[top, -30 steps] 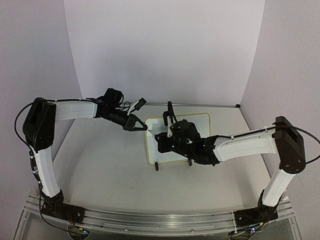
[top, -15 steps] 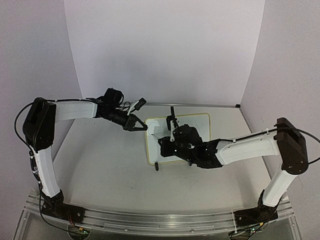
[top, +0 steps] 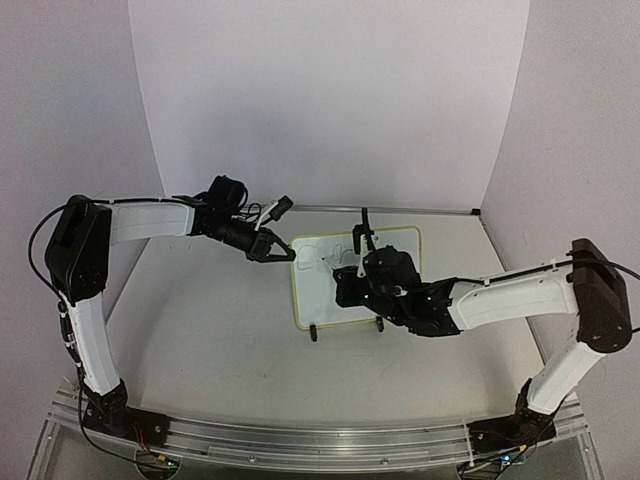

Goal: Write a sentence on the whiteboard

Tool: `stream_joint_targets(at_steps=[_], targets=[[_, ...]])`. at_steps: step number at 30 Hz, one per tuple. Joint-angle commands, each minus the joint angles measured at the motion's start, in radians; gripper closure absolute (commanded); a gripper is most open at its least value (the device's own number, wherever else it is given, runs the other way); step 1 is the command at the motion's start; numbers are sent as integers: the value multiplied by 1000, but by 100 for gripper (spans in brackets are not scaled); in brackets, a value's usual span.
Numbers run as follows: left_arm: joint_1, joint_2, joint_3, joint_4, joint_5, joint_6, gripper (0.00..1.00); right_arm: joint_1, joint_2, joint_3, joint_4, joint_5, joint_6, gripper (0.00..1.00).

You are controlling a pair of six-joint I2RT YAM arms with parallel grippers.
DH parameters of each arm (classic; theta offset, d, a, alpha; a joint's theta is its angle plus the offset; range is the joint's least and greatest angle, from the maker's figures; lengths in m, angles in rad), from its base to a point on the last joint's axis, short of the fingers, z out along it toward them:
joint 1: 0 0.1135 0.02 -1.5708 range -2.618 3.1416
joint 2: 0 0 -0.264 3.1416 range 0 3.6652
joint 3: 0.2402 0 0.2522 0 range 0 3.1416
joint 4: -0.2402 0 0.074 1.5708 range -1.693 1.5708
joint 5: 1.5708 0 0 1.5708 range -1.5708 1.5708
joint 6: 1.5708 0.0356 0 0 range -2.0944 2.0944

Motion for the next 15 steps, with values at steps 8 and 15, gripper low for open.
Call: stream_joint_targets(at_steps=[8,15], targets=[[-11,-10,10,-38,-114,103,100,1,30,50,26,9,-40,100],[-9,-8,11,-40,-113,102,100,1,52,64,23,11,-40,100]])
